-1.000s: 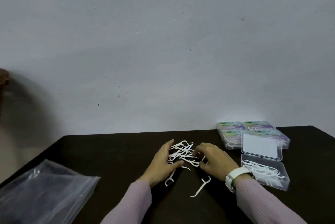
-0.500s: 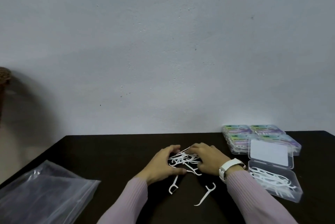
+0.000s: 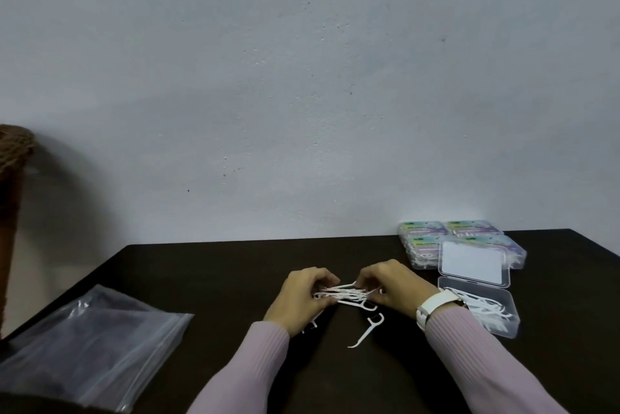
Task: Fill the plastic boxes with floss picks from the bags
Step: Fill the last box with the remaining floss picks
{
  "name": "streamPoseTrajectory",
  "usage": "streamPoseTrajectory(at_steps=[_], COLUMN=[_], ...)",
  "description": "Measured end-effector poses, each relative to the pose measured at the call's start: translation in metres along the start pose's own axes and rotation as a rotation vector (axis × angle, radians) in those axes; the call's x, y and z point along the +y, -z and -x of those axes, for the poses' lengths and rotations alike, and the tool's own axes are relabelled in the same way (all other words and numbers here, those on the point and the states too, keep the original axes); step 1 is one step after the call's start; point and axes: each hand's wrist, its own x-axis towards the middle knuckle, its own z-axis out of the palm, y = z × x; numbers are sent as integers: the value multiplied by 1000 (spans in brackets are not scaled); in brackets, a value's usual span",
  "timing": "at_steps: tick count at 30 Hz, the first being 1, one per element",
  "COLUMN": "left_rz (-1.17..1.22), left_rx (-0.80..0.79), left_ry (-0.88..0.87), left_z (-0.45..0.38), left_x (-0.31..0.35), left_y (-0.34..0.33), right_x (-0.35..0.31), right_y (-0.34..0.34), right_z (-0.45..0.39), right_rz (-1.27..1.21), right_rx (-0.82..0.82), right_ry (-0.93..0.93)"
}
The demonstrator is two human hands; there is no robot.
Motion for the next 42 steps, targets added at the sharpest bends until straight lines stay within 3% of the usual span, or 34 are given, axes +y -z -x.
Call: streamPoseTrajectory(at_steps=[8,12,18,26,32,38,42], left_rz=[-288,-321,-215,165,266,134,256], left_rx=[34,70,174,346,309,284,289], left_ry=[-94,-150,-140,-117,-153,-197,-132], left_z=[20,24,28,20,9,-1,-8], left_x=[15,18,17,36,60,85,99], left_y=[3,4,8,-2,-20,-45,-47], right_x=[-10,-13,-6,6,21,33,40], right_y=[1,1,9,33,54,64,64], right_z=[26,35,46,70,96,114,119], right_rz=[281,316,197,-16,-19,32,2], right_rx=[-9,55,168,341,382,398,411], right_ry=[-26,-53,-77,-78,-185,-252,-278])
